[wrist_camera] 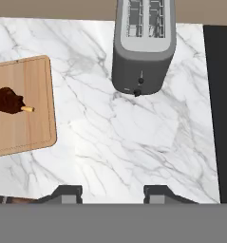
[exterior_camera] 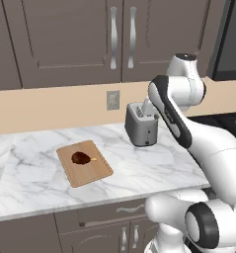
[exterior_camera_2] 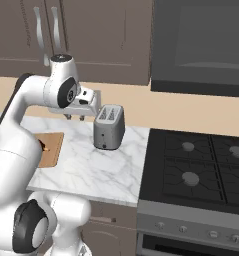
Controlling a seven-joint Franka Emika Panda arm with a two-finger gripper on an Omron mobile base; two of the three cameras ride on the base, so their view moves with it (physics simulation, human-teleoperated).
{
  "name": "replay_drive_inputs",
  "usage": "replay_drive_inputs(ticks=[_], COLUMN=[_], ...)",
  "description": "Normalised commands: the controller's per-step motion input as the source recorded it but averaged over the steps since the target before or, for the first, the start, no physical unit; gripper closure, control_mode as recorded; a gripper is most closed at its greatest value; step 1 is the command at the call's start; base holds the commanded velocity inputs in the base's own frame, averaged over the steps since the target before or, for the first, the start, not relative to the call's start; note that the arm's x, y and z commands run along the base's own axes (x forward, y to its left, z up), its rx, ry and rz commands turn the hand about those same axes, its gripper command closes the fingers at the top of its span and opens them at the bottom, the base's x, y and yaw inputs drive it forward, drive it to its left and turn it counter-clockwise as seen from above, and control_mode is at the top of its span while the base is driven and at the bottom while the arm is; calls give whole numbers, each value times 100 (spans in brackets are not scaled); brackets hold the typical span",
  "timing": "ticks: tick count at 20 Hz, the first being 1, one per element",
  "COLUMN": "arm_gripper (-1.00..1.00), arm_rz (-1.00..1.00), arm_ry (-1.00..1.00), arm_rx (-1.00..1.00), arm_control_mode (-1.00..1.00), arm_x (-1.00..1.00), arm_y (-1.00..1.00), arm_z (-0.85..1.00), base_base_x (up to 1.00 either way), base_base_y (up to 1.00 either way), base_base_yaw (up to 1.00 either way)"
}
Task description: Open the cabinet, retrieve the rolling pin, and place it next to the meat on the cutting board to prepare for tenderizing.
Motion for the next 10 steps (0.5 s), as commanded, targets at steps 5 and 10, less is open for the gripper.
replay_drive_inputs(ticks=[5, 10], arm_gripper=[-100, -100], arm_rz=[0, -1], arm_ry=[-8, -24], arm_rx=[0, 0], arm_control_mode=[-100, -100], arm_x=[-17, -40], arm_y=[0, 2], arm_z=[0, 3], base_base_x=[0, 0], base_base_y=[0, 0], base_base_yaw=[0, 0])
